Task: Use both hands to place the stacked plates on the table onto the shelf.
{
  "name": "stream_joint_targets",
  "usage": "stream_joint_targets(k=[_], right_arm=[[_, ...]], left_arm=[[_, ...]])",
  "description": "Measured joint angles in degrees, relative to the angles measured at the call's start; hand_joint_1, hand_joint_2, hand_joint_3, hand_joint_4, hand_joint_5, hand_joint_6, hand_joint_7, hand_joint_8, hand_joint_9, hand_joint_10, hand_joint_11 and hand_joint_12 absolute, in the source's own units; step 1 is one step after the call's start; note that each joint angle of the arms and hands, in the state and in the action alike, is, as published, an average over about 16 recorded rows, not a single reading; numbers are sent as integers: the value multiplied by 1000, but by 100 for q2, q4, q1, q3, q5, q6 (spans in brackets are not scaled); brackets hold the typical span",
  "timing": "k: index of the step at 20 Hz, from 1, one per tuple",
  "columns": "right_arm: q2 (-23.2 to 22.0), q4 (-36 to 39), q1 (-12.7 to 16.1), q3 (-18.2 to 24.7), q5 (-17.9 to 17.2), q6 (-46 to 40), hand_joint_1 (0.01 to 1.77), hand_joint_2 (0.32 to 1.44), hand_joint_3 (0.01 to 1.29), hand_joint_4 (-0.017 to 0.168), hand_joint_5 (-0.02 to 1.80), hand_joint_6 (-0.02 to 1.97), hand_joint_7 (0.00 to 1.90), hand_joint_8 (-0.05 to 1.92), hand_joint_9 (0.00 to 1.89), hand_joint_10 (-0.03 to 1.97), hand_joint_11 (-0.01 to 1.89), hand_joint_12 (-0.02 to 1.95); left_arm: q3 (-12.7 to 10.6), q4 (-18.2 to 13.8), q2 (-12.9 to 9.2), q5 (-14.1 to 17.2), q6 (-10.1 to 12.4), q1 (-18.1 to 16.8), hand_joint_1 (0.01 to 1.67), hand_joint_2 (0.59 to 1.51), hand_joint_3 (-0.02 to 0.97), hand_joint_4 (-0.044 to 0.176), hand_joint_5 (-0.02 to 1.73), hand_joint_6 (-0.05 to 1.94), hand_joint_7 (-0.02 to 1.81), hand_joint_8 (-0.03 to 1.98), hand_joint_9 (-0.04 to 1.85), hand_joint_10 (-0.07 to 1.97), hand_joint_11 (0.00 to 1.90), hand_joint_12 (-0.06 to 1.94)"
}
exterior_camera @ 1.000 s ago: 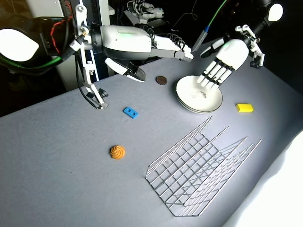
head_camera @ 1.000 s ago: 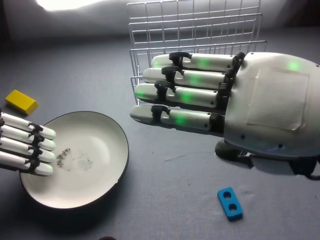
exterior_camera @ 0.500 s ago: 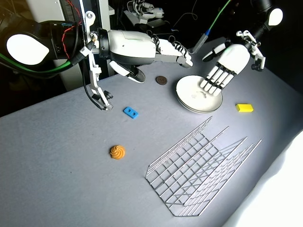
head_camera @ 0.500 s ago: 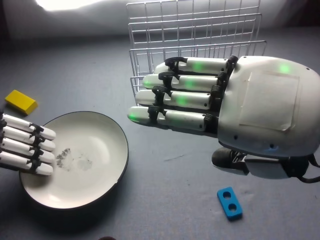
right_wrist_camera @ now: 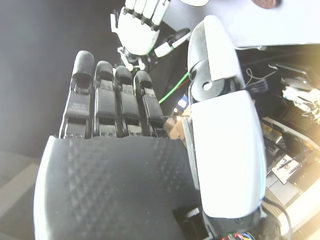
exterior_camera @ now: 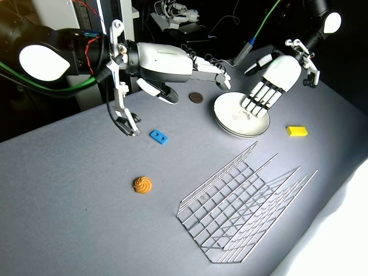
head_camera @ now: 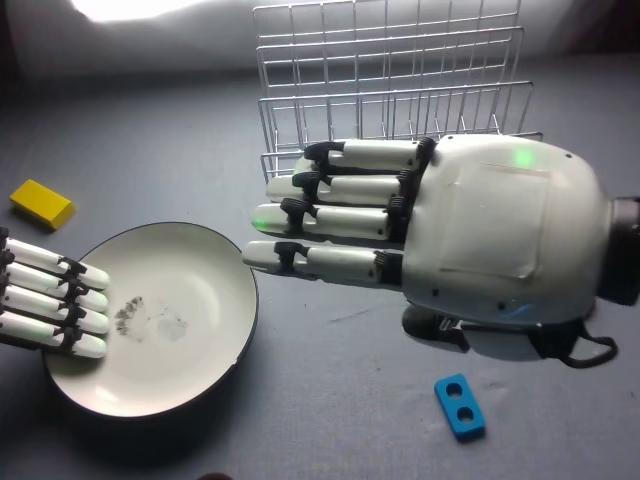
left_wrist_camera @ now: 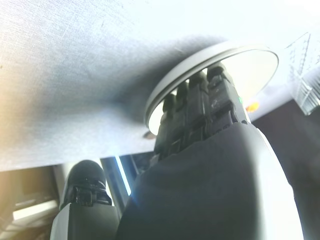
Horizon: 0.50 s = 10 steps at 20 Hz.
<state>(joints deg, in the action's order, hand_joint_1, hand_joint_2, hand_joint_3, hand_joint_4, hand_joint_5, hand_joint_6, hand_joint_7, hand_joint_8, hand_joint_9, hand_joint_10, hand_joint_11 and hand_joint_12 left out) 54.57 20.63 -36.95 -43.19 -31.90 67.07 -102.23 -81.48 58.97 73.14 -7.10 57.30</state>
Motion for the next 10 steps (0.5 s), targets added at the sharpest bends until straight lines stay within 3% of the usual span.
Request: stream_joint_targets(k=[10], right_arm=[[765, -105, -108, -556, 44, 399, 1108, 1097, 14, 5, 130, 26, 142, 16, 194, 14, 21, 793]], left_arm=[[514, -167, 82, -275, 142, -365, 16, 1138, 18, -4, 87, -9, 66, -9, 76, 2, 34, 6]])
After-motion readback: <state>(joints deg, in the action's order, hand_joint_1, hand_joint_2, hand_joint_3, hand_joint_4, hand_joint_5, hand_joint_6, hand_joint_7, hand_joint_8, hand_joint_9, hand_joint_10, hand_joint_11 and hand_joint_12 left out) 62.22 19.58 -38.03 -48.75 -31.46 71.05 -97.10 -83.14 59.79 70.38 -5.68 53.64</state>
